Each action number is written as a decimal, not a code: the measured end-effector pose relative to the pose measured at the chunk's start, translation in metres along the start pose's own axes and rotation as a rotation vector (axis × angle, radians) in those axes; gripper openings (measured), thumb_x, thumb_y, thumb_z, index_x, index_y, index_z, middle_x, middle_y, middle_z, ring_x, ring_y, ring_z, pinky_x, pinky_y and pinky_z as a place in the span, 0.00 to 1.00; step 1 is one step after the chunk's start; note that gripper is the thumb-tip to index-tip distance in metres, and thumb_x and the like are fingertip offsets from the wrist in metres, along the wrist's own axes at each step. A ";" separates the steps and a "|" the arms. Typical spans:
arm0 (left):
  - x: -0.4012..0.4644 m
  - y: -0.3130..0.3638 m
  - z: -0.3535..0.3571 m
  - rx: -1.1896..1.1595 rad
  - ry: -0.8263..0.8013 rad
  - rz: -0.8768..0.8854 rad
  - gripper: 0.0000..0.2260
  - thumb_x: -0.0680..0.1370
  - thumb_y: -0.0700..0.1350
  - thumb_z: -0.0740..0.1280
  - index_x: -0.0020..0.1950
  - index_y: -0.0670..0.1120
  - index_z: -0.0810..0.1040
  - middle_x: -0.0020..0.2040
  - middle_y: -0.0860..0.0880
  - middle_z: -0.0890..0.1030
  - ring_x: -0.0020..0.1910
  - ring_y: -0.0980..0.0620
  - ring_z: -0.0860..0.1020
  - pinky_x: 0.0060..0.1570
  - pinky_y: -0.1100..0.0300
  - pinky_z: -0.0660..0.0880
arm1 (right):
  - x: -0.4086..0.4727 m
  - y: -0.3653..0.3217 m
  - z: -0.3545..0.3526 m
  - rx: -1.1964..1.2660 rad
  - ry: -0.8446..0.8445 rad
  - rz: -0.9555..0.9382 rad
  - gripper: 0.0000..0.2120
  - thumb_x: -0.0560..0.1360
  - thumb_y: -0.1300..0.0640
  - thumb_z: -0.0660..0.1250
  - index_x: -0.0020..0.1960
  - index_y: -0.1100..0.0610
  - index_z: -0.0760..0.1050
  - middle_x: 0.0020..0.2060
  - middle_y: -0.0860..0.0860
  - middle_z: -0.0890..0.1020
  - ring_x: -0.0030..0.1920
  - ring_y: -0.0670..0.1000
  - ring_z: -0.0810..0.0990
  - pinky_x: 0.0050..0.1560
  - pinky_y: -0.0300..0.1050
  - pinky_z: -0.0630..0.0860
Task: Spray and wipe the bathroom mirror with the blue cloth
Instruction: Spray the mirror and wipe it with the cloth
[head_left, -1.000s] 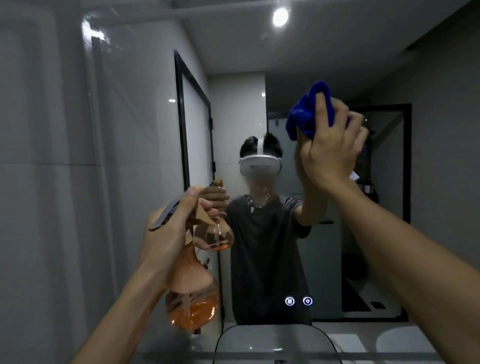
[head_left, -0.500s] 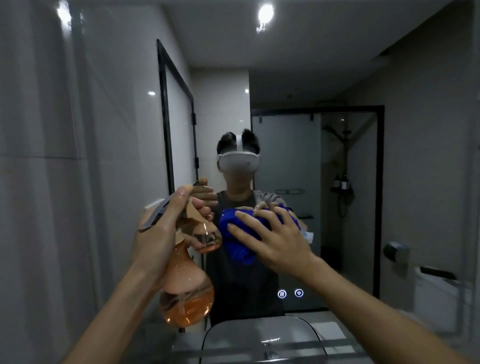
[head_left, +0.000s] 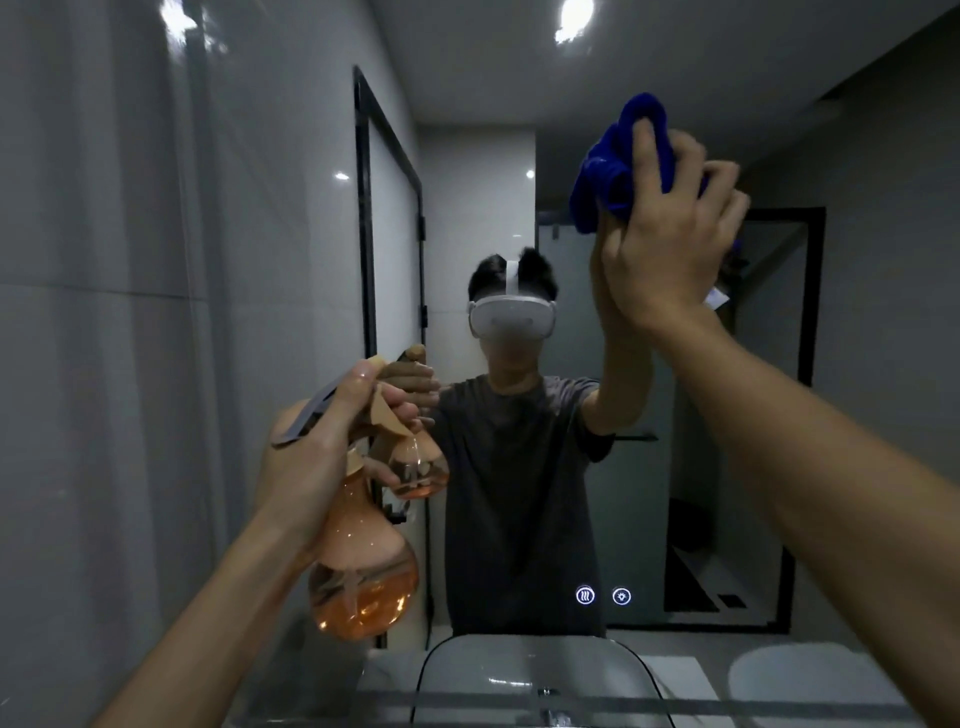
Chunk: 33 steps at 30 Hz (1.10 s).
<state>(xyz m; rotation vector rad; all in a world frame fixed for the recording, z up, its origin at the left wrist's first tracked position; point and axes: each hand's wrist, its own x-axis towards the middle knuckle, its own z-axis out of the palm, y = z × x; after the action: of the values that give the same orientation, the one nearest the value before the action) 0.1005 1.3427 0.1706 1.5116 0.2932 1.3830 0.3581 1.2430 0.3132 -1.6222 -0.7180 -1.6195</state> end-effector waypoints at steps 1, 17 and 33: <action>0.000 -0.001 0.000 0.002 0.004 0.000 0.18 0.79 0.54 0.64 0.49 0.40 0.83 0.46 0.42 0.86 0.47 0.45 0.85 0.35 0.53 0.80 | -0.010 -0.011 0.000 0.007 -0.003 0.030 0.33 0.74 0.50 0.62 0.77 0.49 0.59 0.71 0.55 0.68 0.62 0.62 0.70 0.59 0.57 0.67; -0.007 0.012 -0.011 0.048 -0.053 0.022 0.18 0.79 0.54 0.63 0.51 0.41 0.82 0.46 0.43 0.86 0.47 0.47 0.85 0.30 0.58 0.80 | -0.159 -0.005 -0.002 0.244 -0.137 -1.070 0.21 0.79 0.56 0.63 0.72 0.51 0.72 0.66 0.55 0.77 0.54 0.60 0.77 0.54 0.57 0.72; -0.002 -0.001 -0.023 0.102 -0.006 0.032 0.16 0.77 0.55 0.64 0.48 0.43 0.83 0.44 0.44 0.86 0.44 0.49 0.85 0.29 0.59 0.79 | -0.031 0.011 0.002 -0.014 0.013 -0.049 0.29 0.76 0.50 0.59 0.76 0.51 0.60 0.70 0.57 0.69 0.59 0.65 0.72 0.57 0.57 0.67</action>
<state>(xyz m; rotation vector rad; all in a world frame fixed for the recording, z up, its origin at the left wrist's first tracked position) 0.0810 1.3534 0.1640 1.6096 0.3413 1.4072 0.3663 1.2414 0.2814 -1.6138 -0.7461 -1.6720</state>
